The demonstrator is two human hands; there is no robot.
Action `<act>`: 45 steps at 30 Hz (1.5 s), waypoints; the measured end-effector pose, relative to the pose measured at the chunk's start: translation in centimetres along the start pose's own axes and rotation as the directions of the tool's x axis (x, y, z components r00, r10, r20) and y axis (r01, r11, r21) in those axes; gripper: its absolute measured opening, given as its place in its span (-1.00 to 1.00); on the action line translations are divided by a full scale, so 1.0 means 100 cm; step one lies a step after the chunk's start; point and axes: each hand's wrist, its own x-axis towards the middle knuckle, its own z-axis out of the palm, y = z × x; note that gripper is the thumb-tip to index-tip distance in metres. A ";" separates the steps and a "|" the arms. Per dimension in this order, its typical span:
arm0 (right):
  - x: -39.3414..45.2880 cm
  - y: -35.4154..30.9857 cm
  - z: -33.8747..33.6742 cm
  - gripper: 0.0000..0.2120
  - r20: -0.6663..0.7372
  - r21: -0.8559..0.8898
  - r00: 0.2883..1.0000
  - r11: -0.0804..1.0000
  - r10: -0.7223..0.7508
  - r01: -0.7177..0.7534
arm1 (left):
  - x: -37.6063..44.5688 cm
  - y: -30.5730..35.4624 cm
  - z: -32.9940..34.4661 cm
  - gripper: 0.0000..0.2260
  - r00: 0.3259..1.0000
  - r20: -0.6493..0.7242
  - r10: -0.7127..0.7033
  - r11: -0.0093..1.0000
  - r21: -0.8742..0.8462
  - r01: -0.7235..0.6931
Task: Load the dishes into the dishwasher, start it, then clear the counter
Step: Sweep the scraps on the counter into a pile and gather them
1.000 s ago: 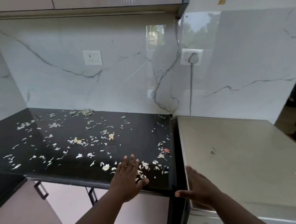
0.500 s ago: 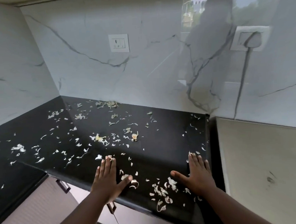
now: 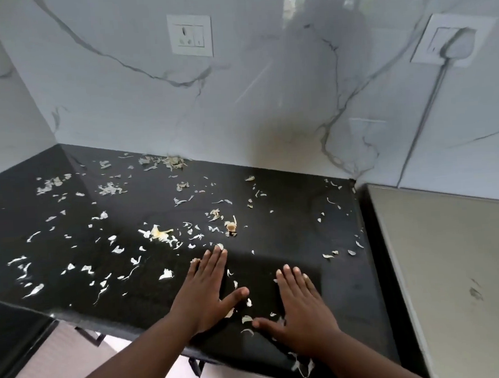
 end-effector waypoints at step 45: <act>0.098 -0.108 0.003 0.07 -0.058 0.145 0.992 0.984 0.109 -0.099 | 0.018 -0.093 -0.023 0.02 0.994 -0.111 -0.025 0.997 -0.082 0.016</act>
